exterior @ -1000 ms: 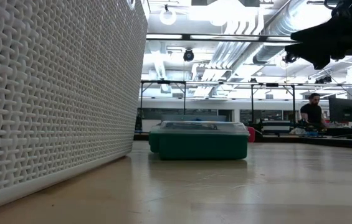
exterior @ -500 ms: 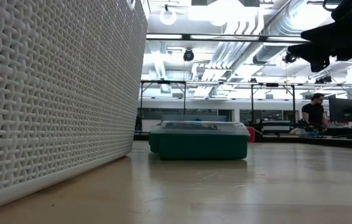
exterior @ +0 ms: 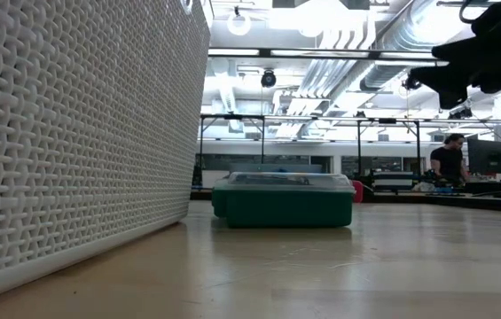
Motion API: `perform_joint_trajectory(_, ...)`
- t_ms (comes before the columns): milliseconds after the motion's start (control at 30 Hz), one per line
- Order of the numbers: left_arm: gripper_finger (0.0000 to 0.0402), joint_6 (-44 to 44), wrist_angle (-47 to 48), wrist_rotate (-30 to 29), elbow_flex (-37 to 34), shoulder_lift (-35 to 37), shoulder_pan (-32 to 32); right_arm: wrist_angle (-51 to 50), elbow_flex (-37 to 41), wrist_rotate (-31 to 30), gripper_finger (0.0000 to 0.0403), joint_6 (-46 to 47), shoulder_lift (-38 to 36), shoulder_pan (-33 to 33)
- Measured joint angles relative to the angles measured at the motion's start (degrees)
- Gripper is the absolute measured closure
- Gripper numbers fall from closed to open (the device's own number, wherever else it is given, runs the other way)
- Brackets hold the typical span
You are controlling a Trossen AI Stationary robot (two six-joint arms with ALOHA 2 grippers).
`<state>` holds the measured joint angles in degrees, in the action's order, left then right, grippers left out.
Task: Pick & place medical supplies in basket/bin
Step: Return to Home Position
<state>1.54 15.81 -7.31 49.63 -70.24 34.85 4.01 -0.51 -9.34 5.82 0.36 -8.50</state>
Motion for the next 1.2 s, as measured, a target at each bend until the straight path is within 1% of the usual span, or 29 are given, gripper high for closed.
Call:
perform_joint_trajectory(433, 0.0208, 0.0, 0.0, 0.0, 0.0, 0.0, 0.0, -2.0, 0.1, 3.8, 0.0167, 0.0, 0.0, 0.0)
perform_joint_trajectory(1200, 0.0208, 0.0, 0.0, 0.0, 0.0, 0.0, 0.0, -2.1, 0.2, 3.8, 0.0167, 0.0, 0.1, 0.0)
